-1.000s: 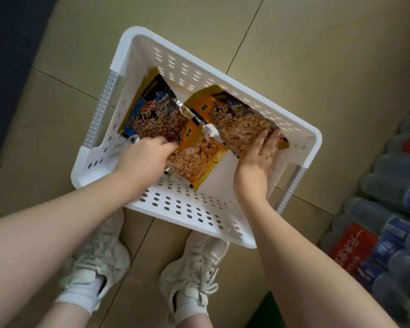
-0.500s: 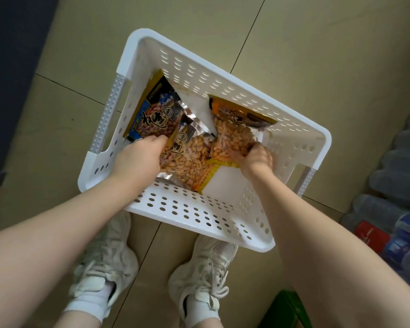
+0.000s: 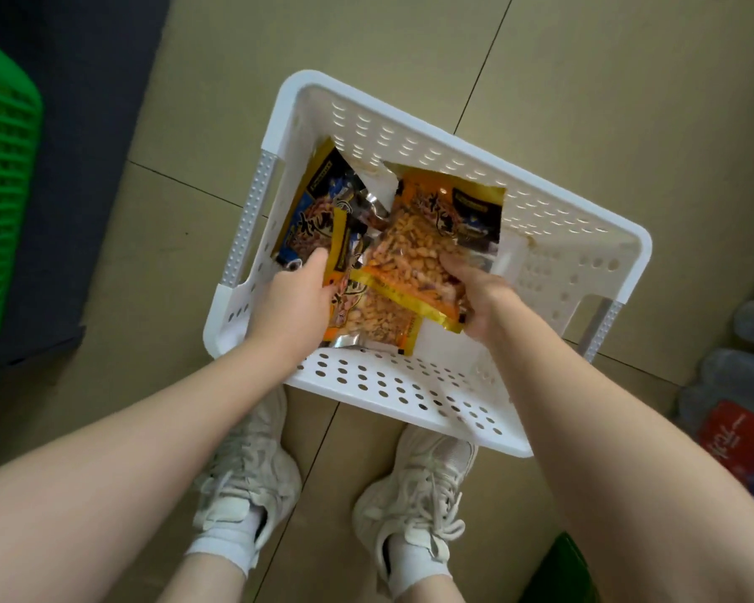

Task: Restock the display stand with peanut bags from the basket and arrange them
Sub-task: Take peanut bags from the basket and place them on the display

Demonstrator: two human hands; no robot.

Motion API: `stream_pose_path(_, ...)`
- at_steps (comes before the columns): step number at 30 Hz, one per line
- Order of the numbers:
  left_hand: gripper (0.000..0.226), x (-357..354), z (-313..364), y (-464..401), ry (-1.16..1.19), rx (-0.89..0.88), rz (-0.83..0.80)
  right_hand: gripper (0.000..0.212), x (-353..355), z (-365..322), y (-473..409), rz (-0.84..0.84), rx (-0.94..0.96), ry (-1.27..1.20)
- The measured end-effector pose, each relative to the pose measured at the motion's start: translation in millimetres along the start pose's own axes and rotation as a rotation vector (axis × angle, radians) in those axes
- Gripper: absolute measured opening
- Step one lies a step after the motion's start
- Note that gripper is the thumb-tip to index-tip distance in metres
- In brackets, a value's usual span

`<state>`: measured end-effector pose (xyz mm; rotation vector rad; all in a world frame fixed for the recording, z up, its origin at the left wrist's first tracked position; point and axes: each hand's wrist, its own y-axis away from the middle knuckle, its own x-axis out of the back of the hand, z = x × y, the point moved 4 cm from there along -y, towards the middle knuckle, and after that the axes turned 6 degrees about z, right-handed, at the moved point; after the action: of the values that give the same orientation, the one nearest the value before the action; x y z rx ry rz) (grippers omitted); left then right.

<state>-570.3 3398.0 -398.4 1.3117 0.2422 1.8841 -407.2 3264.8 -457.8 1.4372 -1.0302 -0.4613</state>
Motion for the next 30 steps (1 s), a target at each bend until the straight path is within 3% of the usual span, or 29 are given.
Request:
stream_pose_path(3, 0.019, 28, 18, 30, -0.057, -0.026, -0.019, 0.026, 11, -21, 51, -0.139, 0.18, 0.103)
stream_pose_path(7, 0.028, 95, 50, 79, -0.169, -0.041, -0.115, 0.036, 43, -63, 161, -0.207, 0.317, 0.244)
stream_pose_path(9, 0.03, 143, 69, 104, -0.256, -0.04, -0.154, 0.027, 64, -88, 227, -0.203, 0.319, 0.253)
stream_pose_path(12, 0.034, 237, 102, 142, -0.361, -0.058, -0.116, 0.018, 89, -129, 340, -0.229, 0.367, 0.293)
stream_pose_path(16, 0.03, 357, 158, 204, -0.323, -0.101, -0.054, 0.003, 106, -190, 482, -0.236, 0.599, 0.292)
stream_pose_path(19, 0.039, 413, 196, 258, -0.403, -0.151, -0.038, 0.012, 106, -223, 570, -0.27, 0.82, 0.343)
stream_pose_path(22, 0.032, 448, 213, 316, -0.48, -0.134, 0.077, 0.017, 98, -239, 646, -0.304, 1.035, 0.4)
stream_pose_path(25, 0.025, 475, 209, 382, -0.395, -0.006, 0.291, 0.032, 92, -233, 714, -0.266, 1.323, 0.575)
stream_pose_path(28, 0.022, 504, 197, 459, -0.302, 0.077, 0.543, 0.005, 76, -209, 768, -0.426, 1.44, 0.615)
stream_pose_path(30, 0.019, 533, 192, 518, -0.257, 0.071, 0.736, 0.014, 62, -188, 807, -0.515, 1.506, 0.635)
